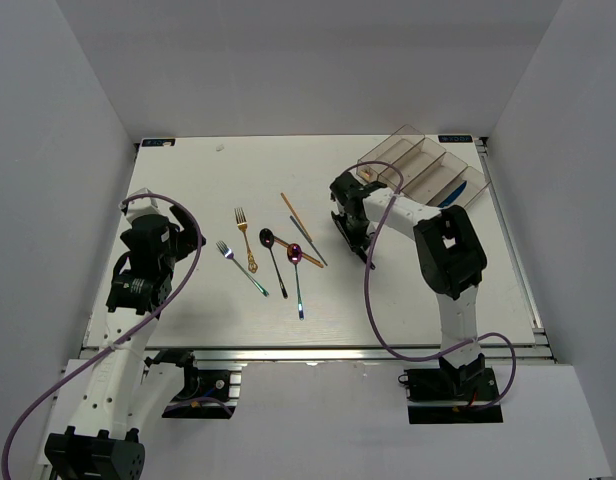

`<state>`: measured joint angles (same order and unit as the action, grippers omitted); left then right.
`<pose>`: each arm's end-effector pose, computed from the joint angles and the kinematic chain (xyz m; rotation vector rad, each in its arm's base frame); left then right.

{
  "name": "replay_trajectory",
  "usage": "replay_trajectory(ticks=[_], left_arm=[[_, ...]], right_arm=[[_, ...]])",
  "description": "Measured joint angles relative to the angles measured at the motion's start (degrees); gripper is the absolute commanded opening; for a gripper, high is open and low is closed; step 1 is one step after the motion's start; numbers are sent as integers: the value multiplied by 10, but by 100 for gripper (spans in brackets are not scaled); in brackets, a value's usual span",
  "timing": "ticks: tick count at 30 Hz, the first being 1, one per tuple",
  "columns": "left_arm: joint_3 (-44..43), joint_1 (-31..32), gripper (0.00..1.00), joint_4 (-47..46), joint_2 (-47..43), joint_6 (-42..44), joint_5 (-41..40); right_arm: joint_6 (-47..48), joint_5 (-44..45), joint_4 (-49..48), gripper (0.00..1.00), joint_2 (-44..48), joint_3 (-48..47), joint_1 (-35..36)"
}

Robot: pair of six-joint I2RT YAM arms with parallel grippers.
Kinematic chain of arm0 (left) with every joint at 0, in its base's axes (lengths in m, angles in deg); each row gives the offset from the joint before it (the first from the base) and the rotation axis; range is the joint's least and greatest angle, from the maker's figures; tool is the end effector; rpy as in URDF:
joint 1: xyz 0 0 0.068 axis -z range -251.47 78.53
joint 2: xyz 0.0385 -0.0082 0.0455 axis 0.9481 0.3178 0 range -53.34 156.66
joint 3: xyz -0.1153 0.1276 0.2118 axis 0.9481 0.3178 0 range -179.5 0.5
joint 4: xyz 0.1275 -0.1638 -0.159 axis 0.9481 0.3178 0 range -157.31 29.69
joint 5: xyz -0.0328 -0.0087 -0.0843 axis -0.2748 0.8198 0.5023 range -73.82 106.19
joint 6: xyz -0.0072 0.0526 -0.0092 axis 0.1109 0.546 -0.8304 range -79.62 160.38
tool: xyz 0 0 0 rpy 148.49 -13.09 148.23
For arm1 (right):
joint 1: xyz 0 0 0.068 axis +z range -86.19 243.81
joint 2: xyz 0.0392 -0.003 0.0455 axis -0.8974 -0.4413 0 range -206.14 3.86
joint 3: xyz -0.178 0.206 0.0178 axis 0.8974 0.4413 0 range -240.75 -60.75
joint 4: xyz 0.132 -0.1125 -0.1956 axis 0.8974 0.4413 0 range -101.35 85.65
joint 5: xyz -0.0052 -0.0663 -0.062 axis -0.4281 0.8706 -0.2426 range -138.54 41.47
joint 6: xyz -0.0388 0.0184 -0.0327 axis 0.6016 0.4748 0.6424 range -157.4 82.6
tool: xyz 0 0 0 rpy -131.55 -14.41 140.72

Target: Sort the eating utensils into containers

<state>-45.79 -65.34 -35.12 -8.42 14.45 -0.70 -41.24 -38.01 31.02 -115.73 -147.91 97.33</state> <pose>0.1695 -0.0077 0.3104 -0.5293 2.0150 -0.0293 0.3520 0.2252 0.1571 -0.6910 2.7442 -0.1260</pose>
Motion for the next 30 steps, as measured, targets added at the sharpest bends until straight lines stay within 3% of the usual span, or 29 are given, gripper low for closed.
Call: replay_trajectory(ticks=[3,11,12,19,30], left_arm=[[0,0,98,0,0,0,0],[0,0,98,0,0,0,0],[0,0,98,0,0,0,0],[0,0,98,0,0,0,0],[0,0,98,0,0,0,0]], right_arm=[[0,-5,-11,33,3,11,-2],[16,-33,-24,10,9,22,-8],[18,-36,-25,0,9,22,-9],[9,-36,-44,0,30,39,-11],[-85,-50,-107,0,147,149,-17]])
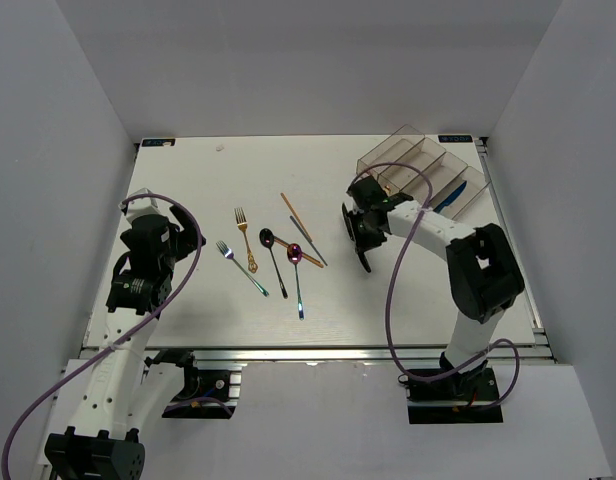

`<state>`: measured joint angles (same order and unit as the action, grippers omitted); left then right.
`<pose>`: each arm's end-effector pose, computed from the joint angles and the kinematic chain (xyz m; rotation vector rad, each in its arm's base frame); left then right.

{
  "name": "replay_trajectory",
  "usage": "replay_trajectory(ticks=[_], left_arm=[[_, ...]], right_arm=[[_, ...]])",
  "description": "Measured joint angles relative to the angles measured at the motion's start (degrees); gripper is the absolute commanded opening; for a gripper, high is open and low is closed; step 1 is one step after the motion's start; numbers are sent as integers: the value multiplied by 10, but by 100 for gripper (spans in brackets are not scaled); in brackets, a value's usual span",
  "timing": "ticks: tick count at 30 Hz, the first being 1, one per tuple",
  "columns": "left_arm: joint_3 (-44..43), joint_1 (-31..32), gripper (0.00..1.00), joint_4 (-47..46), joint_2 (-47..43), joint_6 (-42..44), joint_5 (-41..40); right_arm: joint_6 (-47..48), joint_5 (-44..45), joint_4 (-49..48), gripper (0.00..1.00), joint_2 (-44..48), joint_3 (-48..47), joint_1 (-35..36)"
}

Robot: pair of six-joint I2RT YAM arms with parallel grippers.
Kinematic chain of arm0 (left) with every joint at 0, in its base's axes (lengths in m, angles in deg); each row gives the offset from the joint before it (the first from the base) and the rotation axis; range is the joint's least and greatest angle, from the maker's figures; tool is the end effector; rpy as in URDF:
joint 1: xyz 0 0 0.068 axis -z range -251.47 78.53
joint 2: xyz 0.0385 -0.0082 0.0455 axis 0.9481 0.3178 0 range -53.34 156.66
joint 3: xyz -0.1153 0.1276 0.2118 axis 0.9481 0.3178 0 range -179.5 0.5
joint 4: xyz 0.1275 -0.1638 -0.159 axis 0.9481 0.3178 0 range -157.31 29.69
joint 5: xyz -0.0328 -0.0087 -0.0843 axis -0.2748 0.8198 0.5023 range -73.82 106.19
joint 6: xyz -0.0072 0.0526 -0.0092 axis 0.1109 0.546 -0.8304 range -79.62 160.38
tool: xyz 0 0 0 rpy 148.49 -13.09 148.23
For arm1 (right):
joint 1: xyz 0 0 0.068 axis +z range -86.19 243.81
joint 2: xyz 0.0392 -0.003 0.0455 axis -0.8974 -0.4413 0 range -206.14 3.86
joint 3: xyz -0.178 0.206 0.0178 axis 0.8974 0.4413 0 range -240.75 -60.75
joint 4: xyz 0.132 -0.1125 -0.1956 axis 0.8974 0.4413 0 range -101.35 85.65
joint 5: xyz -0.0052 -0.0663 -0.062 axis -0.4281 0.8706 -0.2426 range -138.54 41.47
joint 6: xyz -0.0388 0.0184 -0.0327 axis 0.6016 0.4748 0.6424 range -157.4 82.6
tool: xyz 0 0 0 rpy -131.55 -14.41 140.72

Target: Sort the eating utensils into containers

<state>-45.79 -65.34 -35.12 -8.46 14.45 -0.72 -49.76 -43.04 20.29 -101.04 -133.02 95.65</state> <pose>0.1693 -0.0077 0.3105 -0.5295 2.0142 -0.0292 0.3196 0.1943 0.1884 -0.4256 2.6543 0.1114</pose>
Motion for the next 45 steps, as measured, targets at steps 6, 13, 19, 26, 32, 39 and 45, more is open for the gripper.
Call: replay_trajectory(ticks=[6,13,19,26,32,39,45], left_arm=[[0,0,98,0,-2,0,0],[0,0,98,0,-4,0,0],[0,0,98,0,-4,0,0],[0,0,98,0,-5,0,0],[0,0,98,0,-4,0,0],[0,0,98,0,0,0,0],[0,0,98,0,0,0,0]], right_arm=[[-26,-14,-30,0,55,1,-30],[-69,-22,-54,0,103,9,-155],[-125,-26,-100,0,99,-7,-330],[-159,-34,-110,0,10,-83,-404],[-167,-42,-112,0,-37,-111,-422],[-178,-63,-136,8,-36,-85,-424],[-193,-78,-138,42,-30,-67,-423]])
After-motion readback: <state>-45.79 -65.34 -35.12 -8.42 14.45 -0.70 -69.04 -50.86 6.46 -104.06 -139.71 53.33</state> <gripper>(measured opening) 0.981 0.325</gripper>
